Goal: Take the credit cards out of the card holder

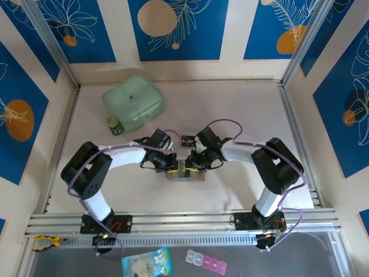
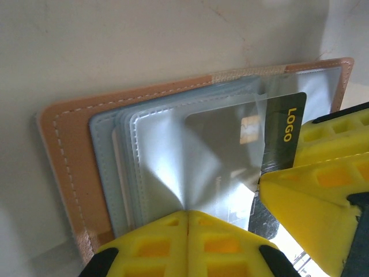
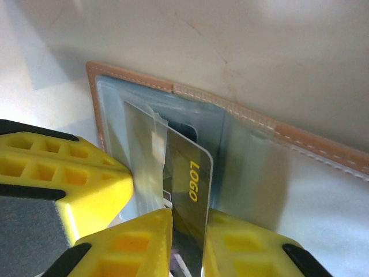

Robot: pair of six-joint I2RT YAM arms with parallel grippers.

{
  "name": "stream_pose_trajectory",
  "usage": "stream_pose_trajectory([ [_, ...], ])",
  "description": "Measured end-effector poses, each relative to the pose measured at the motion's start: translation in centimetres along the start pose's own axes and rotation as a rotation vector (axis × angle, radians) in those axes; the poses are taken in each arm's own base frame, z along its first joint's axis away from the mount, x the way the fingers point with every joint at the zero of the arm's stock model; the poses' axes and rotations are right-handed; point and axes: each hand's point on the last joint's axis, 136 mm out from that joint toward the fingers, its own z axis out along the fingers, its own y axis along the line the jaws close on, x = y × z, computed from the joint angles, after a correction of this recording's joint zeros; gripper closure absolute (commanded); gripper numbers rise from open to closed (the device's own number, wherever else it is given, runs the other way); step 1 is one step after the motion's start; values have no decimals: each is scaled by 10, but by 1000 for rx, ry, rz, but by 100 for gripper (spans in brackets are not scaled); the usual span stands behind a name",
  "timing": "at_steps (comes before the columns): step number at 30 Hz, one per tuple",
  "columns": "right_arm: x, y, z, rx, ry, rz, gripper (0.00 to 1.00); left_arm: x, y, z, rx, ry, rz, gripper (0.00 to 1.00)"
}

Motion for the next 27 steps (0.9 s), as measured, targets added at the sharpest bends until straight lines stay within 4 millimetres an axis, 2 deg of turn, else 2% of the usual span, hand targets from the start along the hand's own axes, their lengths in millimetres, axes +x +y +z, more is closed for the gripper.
stream_pose_trajectory([
  [11, -3, -3, -6, -15, -12, 13, 90, 0, 0, 0, 0, -1, 0, 100],
  [27, 1, -10, -41, 18, -63, -25, 94, -1, -1, 0, 2, -3, -7, 100],
])
